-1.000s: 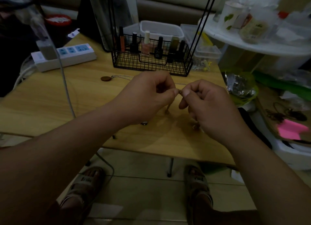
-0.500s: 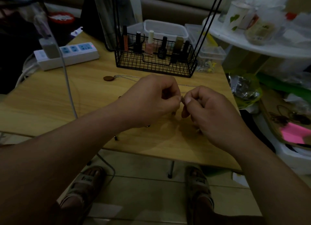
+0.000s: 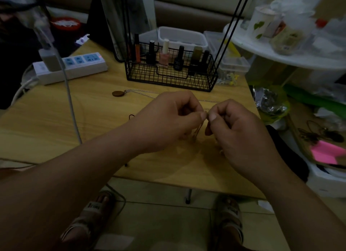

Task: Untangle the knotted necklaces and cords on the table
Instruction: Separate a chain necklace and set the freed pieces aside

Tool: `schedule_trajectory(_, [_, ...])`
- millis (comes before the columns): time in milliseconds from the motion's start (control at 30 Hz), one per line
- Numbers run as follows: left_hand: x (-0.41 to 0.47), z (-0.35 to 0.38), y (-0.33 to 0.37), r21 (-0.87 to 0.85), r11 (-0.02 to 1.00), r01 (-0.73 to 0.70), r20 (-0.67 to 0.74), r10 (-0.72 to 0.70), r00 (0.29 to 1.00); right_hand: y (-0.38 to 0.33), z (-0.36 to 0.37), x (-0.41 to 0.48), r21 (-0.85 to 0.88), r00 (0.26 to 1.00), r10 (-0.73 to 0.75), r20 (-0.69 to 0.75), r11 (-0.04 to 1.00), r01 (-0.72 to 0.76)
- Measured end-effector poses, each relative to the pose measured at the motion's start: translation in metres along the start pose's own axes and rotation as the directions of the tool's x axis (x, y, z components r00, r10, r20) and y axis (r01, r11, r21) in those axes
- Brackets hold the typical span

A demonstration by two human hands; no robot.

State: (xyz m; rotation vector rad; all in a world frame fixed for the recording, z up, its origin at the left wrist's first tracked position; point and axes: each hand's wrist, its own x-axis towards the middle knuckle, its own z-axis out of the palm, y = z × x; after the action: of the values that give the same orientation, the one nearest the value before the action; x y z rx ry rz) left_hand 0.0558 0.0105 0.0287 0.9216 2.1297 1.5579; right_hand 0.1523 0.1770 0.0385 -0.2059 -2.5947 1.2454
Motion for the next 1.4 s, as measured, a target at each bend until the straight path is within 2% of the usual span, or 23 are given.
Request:
schedule_trajectory(133, [0.0, 0.0, -0.001, 0.115, 0.993, -0.018, 0.025, 0.015, 1.0, 0.004, -0.001, -0.001, -0.125, 0.997, -0.075, 0.029, 0.989, 0.078])
schedule_trajectory(267, [0.003, -0.008, 0.002, 0.122, 0.992, -0.007, 0.087, -0.004, 0.996, 0.005, -0.004, 0.0, -0.124, 0.995, -0.096, 0.028, 0.987, 0.099])
schedule_trajectory(433, [0.004, -0.005, -0.003, 0.333, 0.928, -0.167, 0.052, 0.159, 0.986, 0.005, -0.001, 0.001, -0.116, 0.997, -0.071, 0.027, 0.991, 0.074])
schedule_trajectory(567, [0.003, 0.002, -0.004, 0.396, 0.899, -0.189, -0.034, 0.22, 0.975, 0.001, 0.006, 0.002, -0.137, 0.998, -0.047, -0.028, 0.99, 0.043])
schedule_trajectory(600, [0.004, 0.002, -0.004, 0.364, 0.913, -0.184, -0.058, 0.22, 0.974, 0.0, 0.007, 0.003, -0.107, 0.998, -0.02, -0.051, 0.994, 0.015])
schedule_trajectory(667, [0.005, 0.001, -0.002, 0.261, 0.949, -0.176, -0.088, 0.205, 0.975, -0.005, 0.009, 0.006, 0.07, 0.993, 0.097, -0.068, 0.993, -0.092])
schedule_trajectory(733, [0.005, 0.0, 0.0, 0.122, 0.981, -0.153, -0.111, 0.166, 0.98, -0.01, 0.008, 0.006, 0.319, 0.973, 0.23, -0.005, 0.923, -0.216])
schedule_trajectory(800, [0.004, -0.001, 0.0, 0.034, 0.99, -0.134, -0.125, 0.137, 0.983, -0.01, 0.004, 0.006, 0.415, 0.962, 0.268, 0.058, 0.87, -0.267])
schedule_trajectory(933, [0.002, -0.003, -0.002, 0.054, 0.983, -0.178, -0.116, 0.183, 0.976, -0.006, -0.001, 0.003, 0.308, 0.985, 0.161, 0.056, 0.936, -0.17])
schedule_trajectory(1133, [0.001, 0.004, -0.005, 0.176, 0.96, -0.218, -0.123, 0.241, 0.963, 0.0, -0.001, 0.0, 0.117, 0.999, -0.016, -0.05, 0.993, 0.021])
schedule_trajectory(1400, [0.003, 0.003, -0.004, 0.25, 0.937, -0.244, -0.042, 0.262, 0.964, 0.004, -0.006, -0.003, 0.08, 0.996, -0.065, -0.058, 0.994, 0.069])
